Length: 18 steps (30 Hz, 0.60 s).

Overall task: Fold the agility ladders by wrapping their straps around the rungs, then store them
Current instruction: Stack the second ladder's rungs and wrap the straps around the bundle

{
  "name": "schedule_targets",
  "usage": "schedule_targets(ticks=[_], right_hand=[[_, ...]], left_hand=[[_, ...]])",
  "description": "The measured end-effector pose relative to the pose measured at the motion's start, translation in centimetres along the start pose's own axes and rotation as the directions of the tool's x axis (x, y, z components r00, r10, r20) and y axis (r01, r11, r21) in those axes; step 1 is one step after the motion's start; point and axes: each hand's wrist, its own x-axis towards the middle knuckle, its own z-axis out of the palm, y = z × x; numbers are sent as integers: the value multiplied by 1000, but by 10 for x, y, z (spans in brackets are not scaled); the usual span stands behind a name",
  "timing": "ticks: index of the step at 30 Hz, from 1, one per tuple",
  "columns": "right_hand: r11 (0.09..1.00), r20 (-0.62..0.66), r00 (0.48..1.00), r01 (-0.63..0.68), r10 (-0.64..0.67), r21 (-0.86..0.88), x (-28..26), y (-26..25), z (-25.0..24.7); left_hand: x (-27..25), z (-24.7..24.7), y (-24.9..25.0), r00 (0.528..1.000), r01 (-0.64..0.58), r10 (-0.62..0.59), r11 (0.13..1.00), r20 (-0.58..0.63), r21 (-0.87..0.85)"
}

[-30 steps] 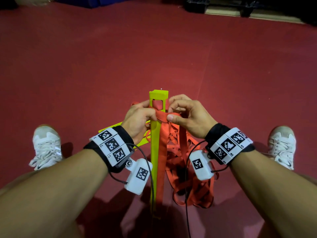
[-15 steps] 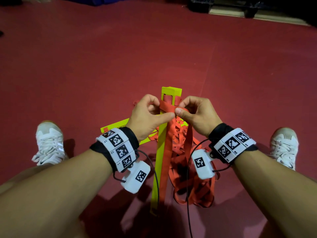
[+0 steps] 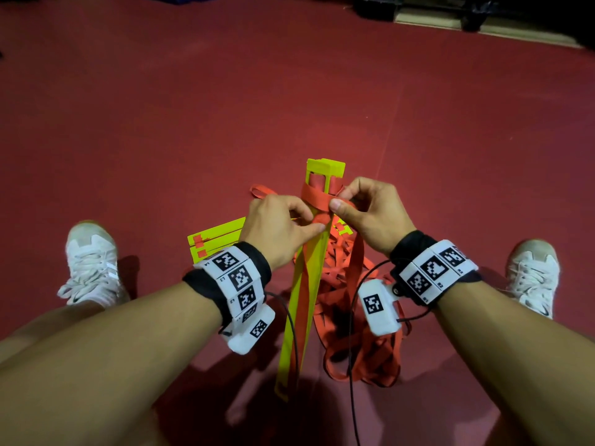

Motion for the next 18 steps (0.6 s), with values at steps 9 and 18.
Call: schedule_targets(ticks=[9,18], right_hand=[[999,42,999,-6,4,52,1,4,-3],[975,116,993,-19,-7,223,-2,4,-6]], left_hand=[[5,-6,-3,982,-148,142,988,122,37],[12,-7,-10,986,59,-23,974,165,-219]])
